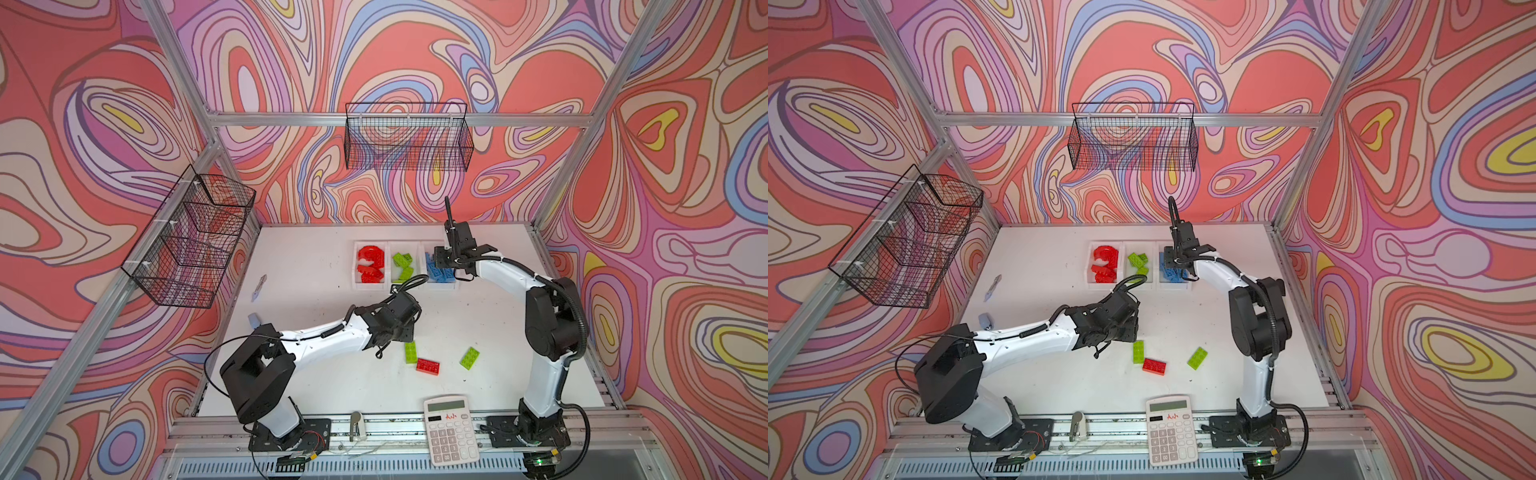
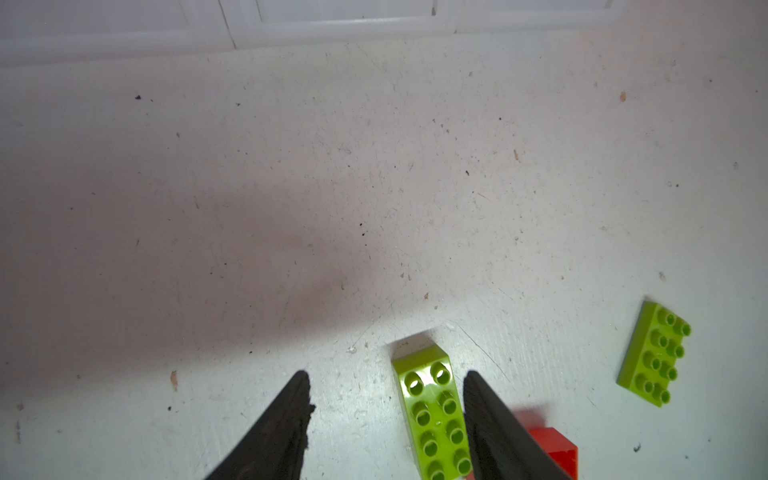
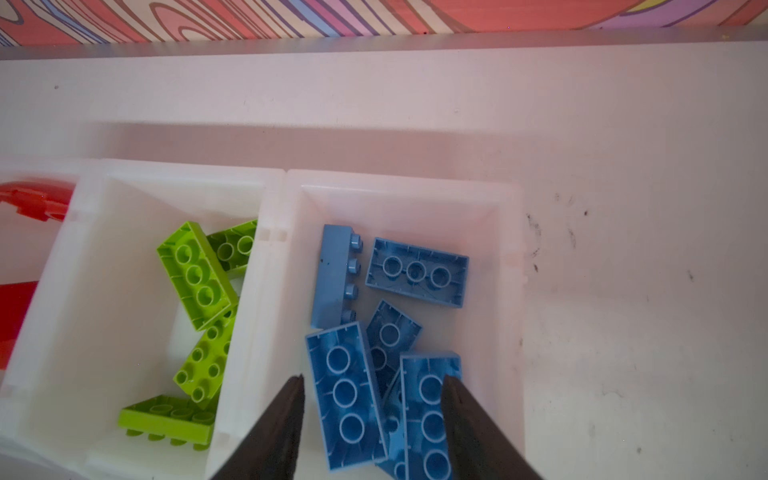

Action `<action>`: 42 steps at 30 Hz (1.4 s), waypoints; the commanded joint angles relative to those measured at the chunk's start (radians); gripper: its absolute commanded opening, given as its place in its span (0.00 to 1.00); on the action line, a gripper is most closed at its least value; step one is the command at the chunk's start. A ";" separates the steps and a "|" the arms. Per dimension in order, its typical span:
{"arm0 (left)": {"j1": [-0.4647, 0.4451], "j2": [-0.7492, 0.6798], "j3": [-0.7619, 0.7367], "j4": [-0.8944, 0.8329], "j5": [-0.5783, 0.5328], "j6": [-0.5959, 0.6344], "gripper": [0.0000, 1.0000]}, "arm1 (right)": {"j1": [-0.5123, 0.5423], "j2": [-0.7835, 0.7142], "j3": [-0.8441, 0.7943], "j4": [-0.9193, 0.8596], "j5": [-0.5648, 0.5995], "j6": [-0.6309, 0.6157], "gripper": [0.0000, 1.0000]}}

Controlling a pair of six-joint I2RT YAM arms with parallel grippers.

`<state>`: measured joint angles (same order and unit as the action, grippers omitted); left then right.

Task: Sort the legos into containers by color
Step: 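Lower the left gripper onto a lime-green brick near a red brick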

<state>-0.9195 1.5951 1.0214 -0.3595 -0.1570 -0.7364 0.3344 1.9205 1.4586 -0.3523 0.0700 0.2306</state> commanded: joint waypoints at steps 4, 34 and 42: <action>-0.003 0.031 0.024 -0.032 0.017 -0.031 0.63 | -0.023 -0.194 -0.123 0.045 0.024 0.016 0.57; -0.076 0.205 0.170 -0.228 0.051 -0.230 0.64 | -0.093 -0.342 -0.366 0.095 0.015 0.074 0.56; -0.072 0.273 0.180 -0.204 0.082 -0.217 0.62 | -0.094 -0.358 -0.368 0.073 0.036 0.071 0.56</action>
<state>-0.9951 1.8355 1.1843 -0.5468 -0.0830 -0.9470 0.2478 1.5894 1.1011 -0.2764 0.0887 0.2943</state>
